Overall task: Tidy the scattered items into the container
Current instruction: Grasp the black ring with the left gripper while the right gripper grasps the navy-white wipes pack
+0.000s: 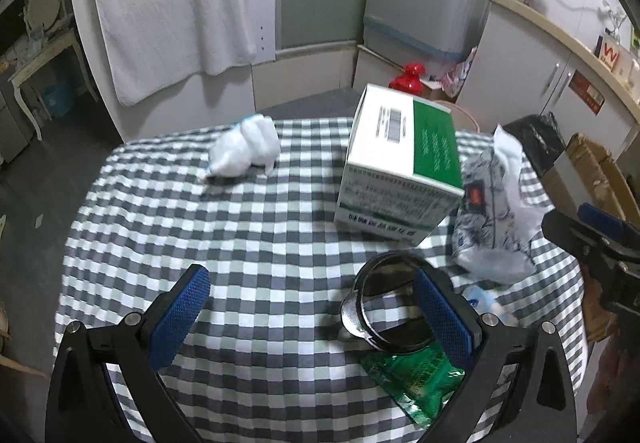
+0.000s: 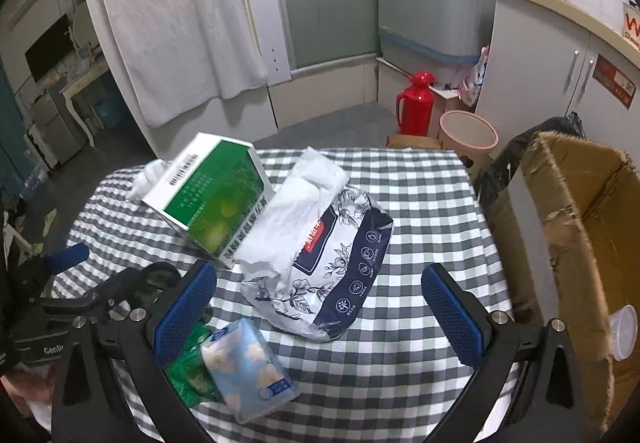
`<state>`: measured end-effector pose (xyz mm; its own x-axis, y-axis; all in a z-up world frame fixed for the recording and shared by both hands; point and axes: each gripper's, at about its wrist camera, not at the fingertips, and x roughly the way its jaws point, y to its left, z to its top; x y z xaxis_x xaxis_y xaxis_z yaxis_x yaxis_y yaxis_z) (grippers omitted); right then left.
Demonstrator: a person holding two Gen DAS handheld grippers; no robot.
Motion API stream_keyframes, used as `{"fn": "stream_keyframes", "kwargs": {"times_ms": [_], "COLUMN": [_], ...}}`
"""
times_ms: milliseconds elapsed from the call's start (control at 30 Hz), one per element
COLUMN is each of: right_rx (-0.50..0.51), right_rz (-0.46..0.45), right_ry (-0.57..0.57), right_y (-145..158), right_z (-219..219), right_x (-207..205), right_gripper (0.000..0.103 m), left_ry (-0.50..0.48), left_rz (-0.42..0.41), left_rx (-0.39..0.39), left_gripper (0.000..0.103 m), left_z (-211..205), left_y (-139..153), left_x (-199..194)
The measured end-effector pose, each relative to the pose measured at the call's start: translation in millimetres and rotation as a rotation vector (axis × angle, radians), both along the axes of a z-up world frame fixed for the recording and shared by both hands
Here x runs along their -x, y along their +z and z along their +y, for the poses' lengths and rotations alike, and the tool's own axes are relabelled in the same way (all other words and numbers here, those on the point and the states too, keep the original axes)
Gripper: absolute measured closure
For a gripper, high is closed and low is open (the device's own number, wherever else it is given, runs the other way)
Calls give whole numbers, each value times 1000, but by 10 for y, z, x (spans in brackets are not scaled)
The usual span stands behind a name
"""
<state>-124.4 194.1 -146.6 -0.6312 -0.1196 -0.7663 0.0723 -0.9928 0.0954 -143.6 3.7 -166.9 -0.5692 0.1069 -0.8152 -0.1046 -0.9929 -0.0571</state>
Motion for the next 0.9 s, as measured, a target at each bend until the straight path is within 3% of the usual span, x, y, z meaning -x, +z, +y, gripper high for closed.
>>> {"fn": "stream_keyframes", "kwargs": {"times_ms": [433,600,800,900], "right_rx": [-21,-17,-24,-34], "right_rz": [-88,-106,-113,-115], "right_ry": [5,4,0,0], "right_y": [-398,-489,-570,-599], "right_z": [-50,-52,-63,-80], "right_x": [192,240,266,264], "right_gripper": [0,0,0,1], "left_ry": [-24,-25,-20,-29], "left_rz": [-100,-103,-101,-94], "left_rx": [-20,-44,16,20], "left_gripper": [0,2,21,39], "left_z": [113,114,160,223], "left_y": [-444,-495,-535,-522], "left_x": [58,70,123,123]}}
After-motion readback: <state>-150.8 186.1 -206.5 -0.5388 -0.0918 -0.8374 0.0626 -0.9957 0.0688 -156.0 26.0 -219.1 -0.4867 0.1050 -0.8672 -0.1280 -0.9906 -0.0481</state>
